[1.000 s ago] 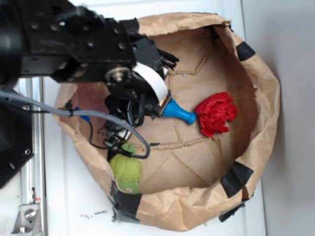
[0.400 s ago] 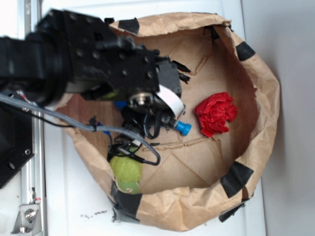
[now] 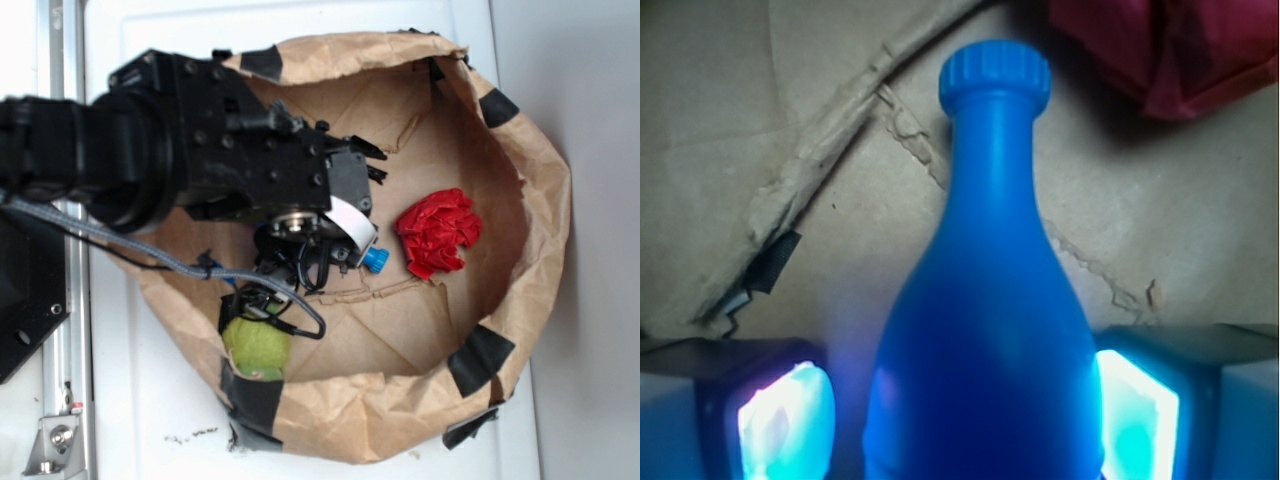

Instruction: Grab the blue bottle.

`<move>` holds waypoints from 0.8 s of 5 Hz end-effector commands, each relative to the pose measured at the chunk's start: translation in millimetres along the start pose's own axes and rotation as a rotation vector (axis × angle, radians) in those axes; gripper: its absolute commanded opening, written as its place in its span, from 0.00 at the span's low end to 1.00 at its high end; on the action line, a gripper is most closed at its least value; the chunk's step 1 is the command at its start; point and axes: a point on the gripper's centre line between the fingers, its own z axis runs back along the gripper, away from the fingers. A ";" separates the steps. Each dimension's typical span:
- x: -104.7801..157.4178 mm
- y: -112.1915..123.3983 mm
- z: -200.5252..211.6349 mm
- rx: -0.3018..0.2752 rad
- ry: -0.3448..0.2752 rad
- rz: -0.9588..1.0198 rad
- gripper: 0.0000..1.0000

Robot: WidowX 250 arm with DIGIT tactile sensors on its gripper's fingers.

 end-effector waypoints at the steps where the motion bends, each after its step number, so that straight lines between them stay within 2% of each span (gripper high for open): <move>1: 6.4 -8.3 -8.1 0.010 -0.010 0.000 0.00; 4: 0.8 -13.3 7.7 0.022 -0.019 0.018 0.00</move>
